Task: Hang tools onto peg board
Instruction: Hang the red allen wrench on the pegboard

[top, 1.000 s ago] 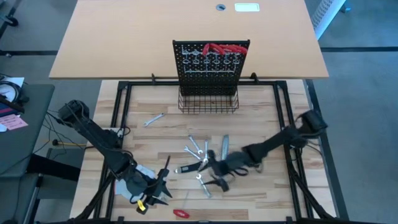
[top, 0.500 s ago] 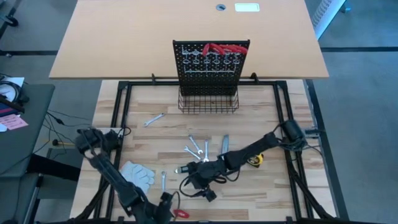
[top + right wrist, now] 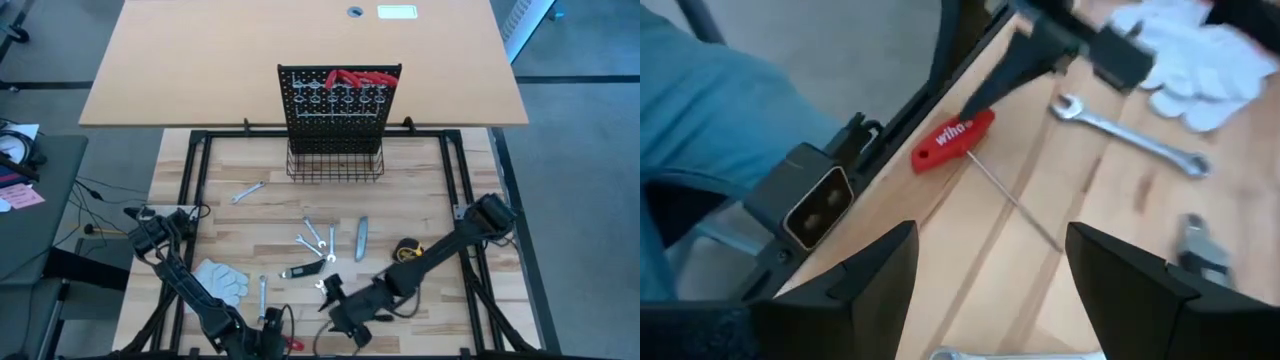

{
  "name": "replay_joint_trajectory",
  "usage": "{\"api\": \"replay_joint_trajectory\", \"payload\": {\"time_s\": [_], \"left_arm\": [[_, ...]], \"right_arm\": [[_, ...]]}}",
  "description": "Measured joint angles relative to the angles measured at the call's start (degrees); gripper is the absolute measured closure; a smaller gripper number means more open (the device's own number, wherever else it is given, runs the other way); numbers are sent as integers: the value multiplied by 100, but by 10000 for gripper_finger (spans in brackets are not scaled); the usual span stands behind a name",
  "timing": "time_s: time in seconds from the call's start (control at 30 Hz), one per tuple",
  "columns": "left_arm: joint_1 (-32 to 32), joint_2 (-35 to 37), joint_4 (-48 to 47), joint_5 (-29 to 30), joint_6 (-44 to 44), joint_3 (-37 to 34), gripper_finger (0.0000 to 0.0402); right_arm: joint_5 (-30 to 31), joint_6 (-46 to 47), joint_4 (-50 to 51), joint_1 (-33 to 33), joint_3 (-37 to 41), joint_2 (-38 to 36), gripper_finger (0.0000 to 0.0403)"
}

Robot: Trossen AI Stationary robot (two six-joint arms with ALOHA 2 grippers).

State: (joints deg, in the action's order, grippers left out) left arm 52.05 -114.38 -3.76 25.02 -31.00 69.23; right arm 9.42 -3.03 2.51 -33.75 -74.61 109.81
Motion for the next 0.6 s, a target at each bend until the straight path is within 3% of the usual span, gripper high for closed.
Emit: {"api": "replay_joint_trajectory", "payload": {"time_s": [0.2,0.37,0.5,0.6], "left_arm": [[-125,17,-240,43,230,-178,263],[-202,232,-1544,116,280,-170,263],[-103,702,-2969,626,-489,-234,263],[134,1147,-3372,1256,-945,-203,263]], "right_arm": [[684,14,592,-350,-2,-262,138],[921,160,683,-370,-2,-351,138],[888,90,470,-267,-2,-195,138],[492,-295,-207,27,-2,168,138]]}}
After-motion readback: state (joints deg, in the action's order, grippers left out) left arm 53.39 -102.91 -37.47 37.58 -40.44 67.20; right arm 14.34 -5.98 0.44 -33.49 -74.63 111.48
